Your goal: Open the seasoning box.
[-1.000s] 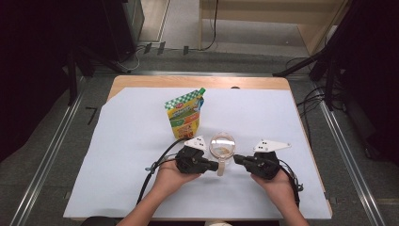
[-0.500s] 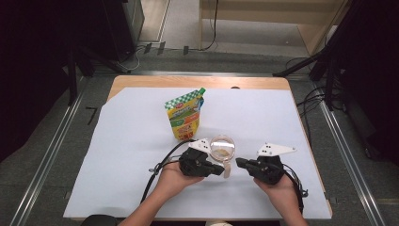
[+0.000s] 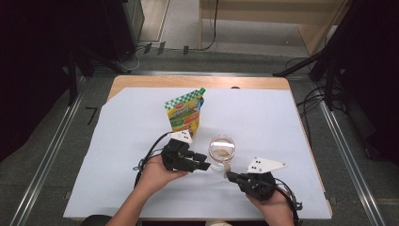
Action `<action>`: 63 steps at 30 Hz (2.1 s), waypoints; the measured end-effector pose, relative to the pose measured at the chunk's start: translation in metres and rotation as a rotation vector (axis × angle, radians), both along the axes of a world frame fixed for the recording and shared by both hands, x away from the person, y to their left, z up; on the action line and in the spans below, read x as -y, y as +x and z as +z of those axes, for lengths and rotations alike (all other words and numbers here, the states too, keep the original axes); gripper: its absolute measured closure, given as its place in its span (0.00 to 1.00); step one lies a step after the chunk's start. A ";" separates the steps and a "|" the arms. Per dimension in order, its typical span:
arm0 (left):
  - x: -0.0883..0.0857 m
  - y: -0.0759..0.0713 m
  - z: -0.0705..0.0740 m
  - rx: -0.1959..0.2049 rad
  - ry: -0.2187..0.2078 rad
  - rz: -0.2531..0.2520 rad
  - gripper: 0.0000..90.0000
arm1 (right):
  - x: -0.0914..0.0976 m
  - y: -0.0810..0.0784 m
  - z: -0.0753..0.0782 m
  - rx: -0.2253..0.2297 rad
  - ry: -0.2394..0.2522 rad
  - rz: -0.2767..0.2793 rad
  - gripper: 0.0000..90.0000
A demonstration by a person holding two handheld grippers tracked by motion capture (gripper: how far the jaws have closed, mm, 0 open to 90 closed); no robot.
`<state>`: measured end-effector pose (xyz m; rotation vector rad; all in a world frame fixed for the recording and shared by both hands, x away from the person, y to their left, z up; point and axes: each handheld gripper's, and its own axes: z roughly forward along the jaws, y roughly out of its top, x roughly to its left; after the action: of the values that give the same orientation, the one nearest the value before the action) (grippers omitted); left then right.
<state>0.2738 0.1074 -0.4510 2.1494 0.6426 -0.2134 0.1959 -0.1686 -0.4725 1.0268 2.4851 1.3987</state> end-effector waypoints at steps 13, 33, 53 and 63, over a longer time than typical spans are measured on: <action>-0.011 0.004 -0.003 0.074 0.020 0.001 0.55 | -0.025 0.001 -0.010 0.019 -0.025 0.007 1.00; -0.019 0.003 -0.004 0.079 0.004 0.006 0.50 | -0.001 0.006 -0.012 0.007 -0.006 -0.073 1.00; -0.017 0.001 -0.003 0.086 0.007 0.005 0.49 | 0.024 0.020 -0.009 -0.057 0.006 -0.048 1.00; -0.015 0.005 -0.005 0.080 0.009 0.009 0.45 | 0.032 0.022 -0.009 -0.063 -0.016 -0.065 1.00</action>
<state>0.2789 0.1227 -0.4559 2.1516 0.6086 -0.1189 0.2184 -0.2007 -0.4813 1.1548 2.4774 1.3458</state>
